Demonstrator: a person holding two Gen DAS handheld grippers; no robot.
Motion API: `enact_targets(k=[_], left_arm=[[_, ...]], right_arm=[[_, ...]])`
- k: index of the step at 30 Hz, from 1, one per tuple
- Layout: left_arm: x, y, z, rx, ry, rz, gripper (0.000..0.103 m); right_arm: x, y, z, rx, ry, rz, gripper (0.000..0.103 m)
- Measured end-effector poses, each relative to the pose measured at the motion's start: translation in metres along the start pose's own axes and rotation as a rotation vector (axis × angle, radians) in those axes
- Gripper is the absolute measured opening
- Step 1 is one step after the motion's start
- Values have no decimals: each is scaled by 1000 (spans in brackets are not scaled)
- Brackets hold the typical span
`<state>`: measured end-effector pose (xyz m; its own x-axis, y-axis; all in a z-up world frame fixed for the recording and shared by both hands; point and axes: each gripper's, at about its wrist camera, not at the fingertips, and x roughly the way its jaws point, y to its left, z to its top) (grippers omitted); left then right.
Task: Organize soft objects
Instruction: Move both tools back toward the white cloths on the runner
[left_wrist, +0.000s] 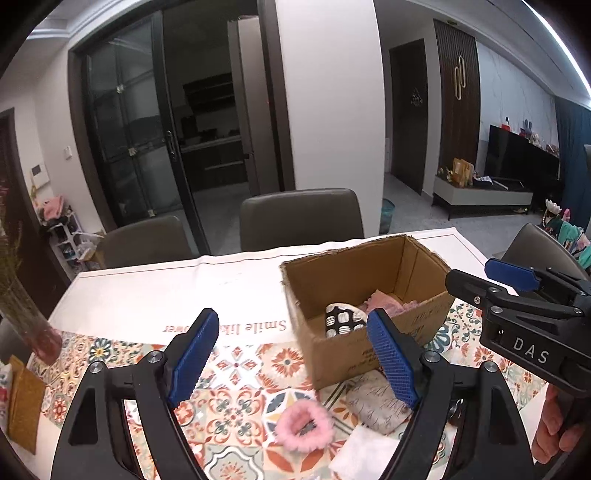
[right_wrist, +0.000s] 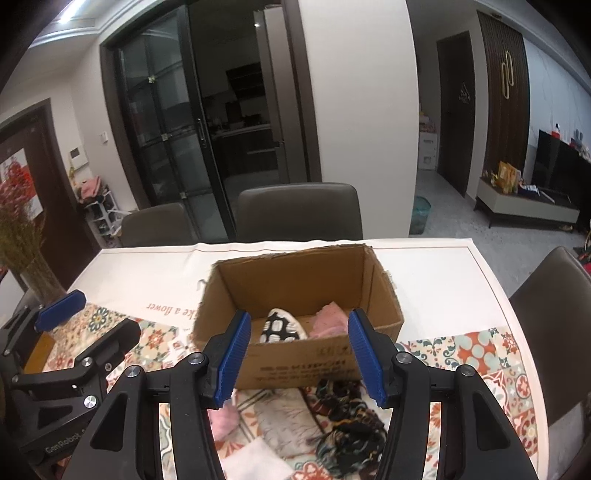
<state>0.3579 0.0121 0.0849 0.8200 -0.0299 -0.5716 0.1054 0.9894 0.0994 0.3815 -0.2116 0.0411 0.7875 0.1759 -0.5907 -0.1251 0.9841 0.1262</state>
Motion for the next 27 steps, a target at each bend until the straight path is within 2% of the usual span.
enact_targets(k=[15,22,27], left_arm=[[-58,8,-59,13,-80,49,84],[-72,10,-91,16,-80,40,84],[-75,14,-106,-9,-50,27,84]], right_arm=[[-42,24,-57,-22,-45,54,56],[-58,37,-80,-61,-92,48,56],[-64,47,-96,-95,-104,61,56]])
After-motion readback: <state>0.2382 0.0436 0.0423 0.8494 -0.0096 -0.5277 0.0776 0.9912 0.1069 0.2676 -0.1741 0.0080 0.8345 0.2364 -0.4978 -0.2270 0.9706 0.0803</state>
